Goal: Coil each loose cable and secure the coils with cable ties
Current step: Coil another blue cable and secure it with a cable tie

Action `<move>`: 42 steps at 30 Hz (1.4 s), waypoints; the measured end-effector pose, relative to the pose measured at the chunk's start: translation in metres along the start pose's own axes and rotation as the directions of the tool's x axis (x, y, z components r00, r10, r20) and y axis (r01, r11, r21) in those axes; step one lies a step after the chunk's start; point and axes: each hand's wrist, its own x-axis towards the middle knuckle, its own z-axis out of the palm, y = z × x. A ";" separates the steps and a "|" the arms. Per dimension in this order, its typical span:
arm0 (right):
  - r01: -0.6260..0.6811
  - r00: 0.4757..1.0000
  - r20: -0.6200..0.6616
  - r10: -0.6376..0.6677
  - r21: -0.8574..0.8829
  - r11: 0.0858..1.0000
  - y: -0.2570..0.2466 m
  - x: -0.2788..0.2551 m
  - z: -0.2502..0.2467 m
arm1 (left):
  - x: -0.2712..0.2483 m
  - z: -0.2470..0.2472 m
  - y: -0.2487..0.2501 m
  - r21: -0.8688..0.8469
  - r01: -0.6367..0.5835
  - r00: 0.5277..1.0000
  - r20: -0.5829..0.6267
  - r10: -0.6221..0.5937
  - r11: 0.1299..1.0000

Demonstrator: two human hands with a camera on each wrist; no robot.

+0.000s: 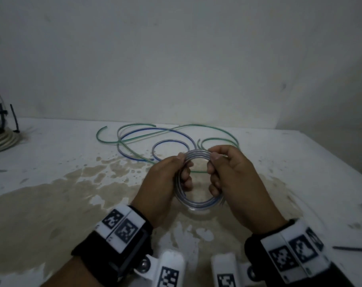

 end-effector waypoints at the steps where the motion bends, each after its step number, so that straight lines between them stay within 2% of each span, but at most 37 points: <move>1: 0.025 0.999 0.029 -0.022 -0.100 0.995 -0.003 0.001 -0.005 | 0.002 -0.001 0.003 0.070 0.008 1.000 0.010 -0.008 0.997; 4: 0.138 0.987 0.127 -0.097 -0.374 0.917 -0.013 0.000 -0.020 | 0.004 0.010 0.015 0.235 -0.008 0.994 0.106 -0.018 0.972; 6: 0.165 0.986 0.089 -0.141 -0.424 0.891 -0.016 -0.003 -0.031 | 0.004 0.028 0.017 0.292 -0.065 0.980 0.197 0.006 0.954; 7: 0.160 0.987 0.041 -0.157 -0.420 0.894 -0.017 -0.005 -0.036 | 0.004 0.039 0.015 0.305 -0.097 0.979 0.201 0.035 0.948; 10: 0.147 0.975 -0.076 -0.208 -0.482 0.864 -0.019 -0.014 -0.055 | 0.004 0.066 0.005 0.206 -0.083 0.988 0.148 0.052 0.975; 13: 0.148 0.956 -0.107 -0.272 -0.627 0.765 -0.018 -0.028 -0.075 | -0.004 0.089 -0.008 0.083 0.040 0.981 0.185 -0.055 0.996; 15: 0.089 0.970 -0.119 -0.211 -0.637 0.766 -0.016 -0.036 -0.089 | -0.007 0.097 -0.015 0.167 0.050 0.967 0.237 -0.089 0.985; 18: 0.000 0.995 -0.081 -0.062 -0.604 0.797 -0.013 -0.045 -0.106 | -0.011 0.101 -0.023 0.372 -0.032 0.956 0.282 -0.080 0.928; 21: -0.050 0.997 -0.076 0.005 -0.594 0.803 -0.012 -0.050 -0.109 | -0.020 0.106 -0.030 0.288 0.046 0.940 0.312 -0.139 0.956; 25: -0.123 0.987 -0.158 0.037 -0.583 0.803 -0.011 -0.055 -0.108 | -0.025 0.107 -0.040 0.220 0.072 0.966 0.227 -0.123 0.973; 29: -0.133 0.990 -0.125 0.067 -0.648 0.750 -0.020 -0.059 -0.110 | -0.025 0.104 -0.047 0.198 0.088 0.979 0.166 -0.122 0.976; 32: -0.173 0.985 -0.121 0.125 -0.741 0.649 -0.030 -0.061 -0.137 | -0.021 0.097 -0.050 0.147 0.130 0.981 0.127 -0.149 0.981; 34: -0.262 0.964 -0.244 0.108 -0.788 0.557 -0.037 -0.062 -0.169 | -0.017 0.093 -0.051 0.098 0.156 0.978 0.121 -0.167 0.983; 35: -0.323 0.944 -0.311 0.107 -0.815 0.481 -0.041 -0.063 -0.187 | -0.016 0.091 -0.051 0.078 0.166 0.978 0.113 -0.174 0.983; 36: -0.391 0.920 -0.362 0.147 -0.842 0.372 -0.043 -0.062 -0.206 | -0.015 0.090 -0.051 0.063 0.171 0.979 0.102 -0.177 0.983; 38: -0.500 0.833 -0.457 0.312 -0.863 0.073 -0.040 -0.056 -0.241 | -0.015 0.089 -0.050 0.036 0.175 0.980 0.087 -0.177 0.984; 40: -0.481 0.745 -0.524 0.413 -0.851 -0.212 -0.029 -0.050 -0.263 | -0.015 0.088 -0.050 0.016 0.171 0.982 0.081 -0.171 0.985; 42: -0.439 0.699 -0.552 0.455 -0.833 -0.336 -0.014 -0.044 -0.277 | -0.014 0.087 -0.050 0.020 0.165 0.983 0.079 -0.166 0.986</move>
